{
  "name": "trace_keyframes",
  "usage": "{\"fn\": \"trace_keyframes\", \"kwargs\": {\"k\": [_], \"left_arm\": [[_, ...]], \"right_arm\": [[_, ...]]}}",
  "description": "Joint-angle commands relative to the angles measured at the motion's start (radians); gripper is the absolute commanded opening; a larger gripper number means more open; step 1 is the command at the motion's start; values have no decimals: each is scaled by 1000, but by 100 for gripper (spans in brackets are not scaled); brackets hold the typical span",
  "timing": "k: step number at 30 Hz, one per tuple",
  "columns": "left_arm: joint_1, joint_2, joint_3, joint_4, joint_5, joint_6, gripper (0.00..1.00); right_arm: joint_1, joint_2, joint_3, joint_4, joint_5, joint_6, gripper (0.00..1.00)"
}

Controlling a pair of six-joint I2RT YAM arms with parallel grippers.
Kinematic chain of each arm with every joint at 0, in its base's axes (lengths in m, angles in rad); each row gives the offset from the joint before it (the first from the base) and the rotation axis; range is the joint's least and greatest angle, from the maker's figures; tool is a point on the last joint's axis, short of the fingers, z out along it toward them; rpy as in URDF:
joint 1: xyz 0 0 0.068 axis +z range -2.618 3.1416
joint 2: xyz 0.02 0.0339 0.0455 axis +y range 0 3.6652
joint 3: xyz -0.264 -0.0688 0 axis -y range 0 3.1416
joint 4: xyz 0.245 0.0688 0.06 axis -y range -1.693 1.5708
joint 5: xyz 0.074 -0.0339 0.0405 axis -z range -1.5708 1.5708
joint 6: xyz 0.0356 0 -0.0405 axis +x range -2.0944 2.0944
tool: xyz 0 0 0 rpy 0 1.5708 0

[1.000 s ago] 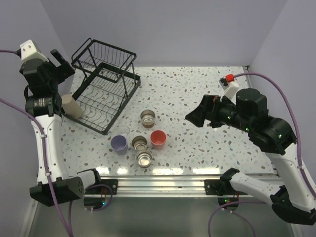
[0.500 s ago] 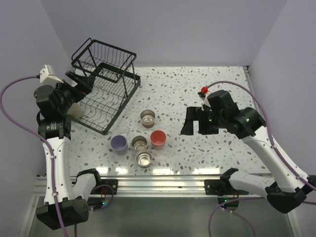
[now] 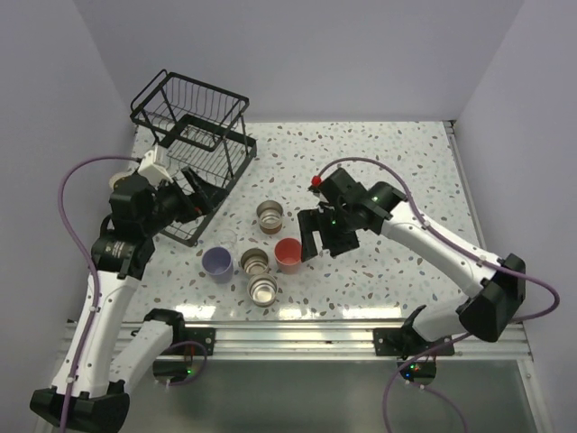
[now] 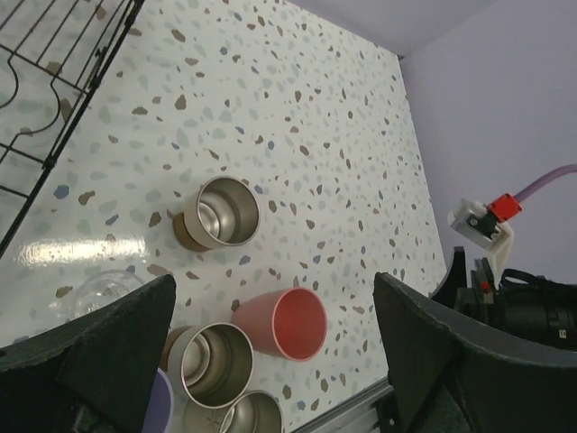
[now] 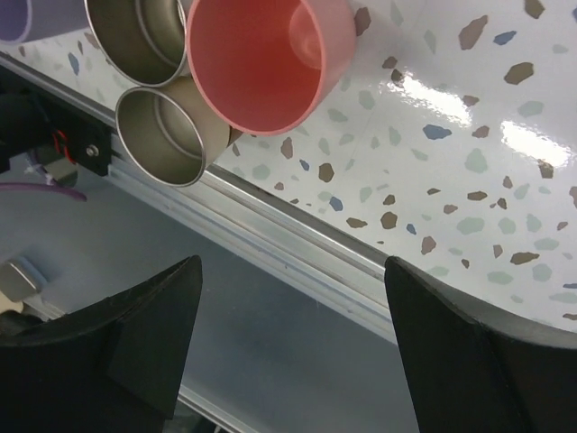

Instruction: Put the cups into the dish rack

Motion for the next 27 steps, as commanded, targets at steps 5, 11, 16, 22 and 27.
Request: {"fn": "trace_keyframes", "kwargs": {"k": [5, 11, 16, 22, 27], "left_arm": [[-90, -23, -90, -100, 14, 30, 92], [-119, -72, -162, -111, -26, 0, 91], [-119, -80, -182, -113, -26, 10, 90], [-119, -34, -147, -119, -21, 64, 90], [-119, -9, -148, -110, -18, 78, 90]], "right_arm": [[66, 94, 37, 120, 58, 41, 84], [86, 200, 72, 164, 147, 49, 80], [86, 271, 87, 184, 202, 59, 69], [87, 358, 101, 196, 267, 50, 42], [87, 358, 123, 181, 296, 27, 0]]}}
